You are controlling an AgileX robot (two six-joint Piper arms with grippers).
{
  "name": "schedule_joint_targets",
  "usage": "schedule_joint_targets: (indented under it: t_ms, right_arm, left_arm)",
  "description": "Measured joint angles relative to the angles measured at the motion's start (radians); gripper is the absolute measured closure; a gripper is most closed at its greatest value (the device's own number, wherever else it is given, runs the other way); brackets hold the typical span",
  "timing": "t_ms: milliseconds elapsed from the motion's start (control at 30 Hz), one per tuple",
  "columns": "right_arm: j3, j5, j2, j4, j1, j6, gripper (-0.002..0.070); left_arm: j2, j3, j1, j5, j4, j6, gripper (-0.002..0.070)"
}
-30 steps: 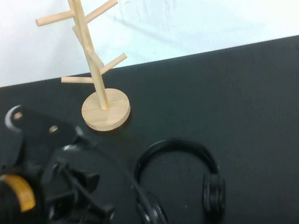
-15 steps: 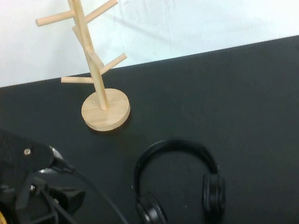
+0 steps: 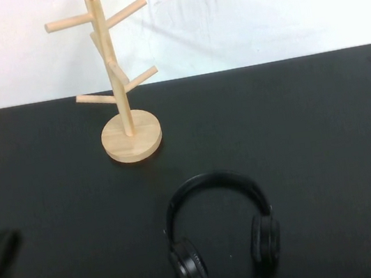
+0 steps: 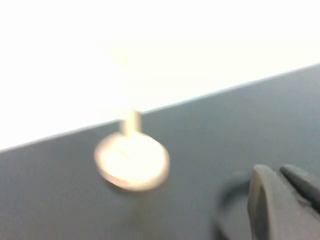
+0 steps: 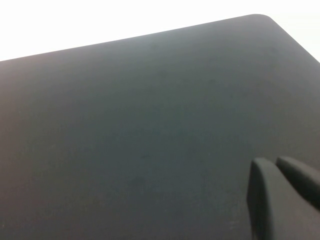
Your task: Take out the headphones from the headphone stand
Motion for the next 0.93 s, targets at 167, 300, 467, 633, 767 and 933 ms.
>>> schedule_joint_targets:
  t_ms: [167,300,467,633,767,933]
  right_arm:
    - [0.0,0.0,0.0,0.0,0.0,0.0,0.0684]
    - [0.0,0.0,0.0,0.0,0.0,0.0,0.0685]
    - [0.0,0.0,0.0,0.0,0.0,0.0,0.0684]
    - [0.0,0.0,0.0,0.0,0.0,0.0,0.0684]
    - [0.0,0.0,0.0,0.0,0.0,0.0,0.0684]
    - [0.0,0.0,0.0,0.0,0.0,0.0,0.0684]
  left_arm:
    - [-0.218,0.14,0.196,-0.123,-0.028,0.057,0.0678]
    - [-0.361,0.241,0.302,-0.194,-0.081,0.088,0.0678]
    - [-0.402,0.282,0.326,-0.128,-0.106,0.092,0.0678]
    - [-0.404,0.282,0.326,0.113,-0.109,0.086,0.0678]
    - [-0.404,0.282,0.328,0.261,-0.113,0.075,0.0678]
    - [-0.404,0.28,0.33,0.271,-0.113,0.073,0.0678]
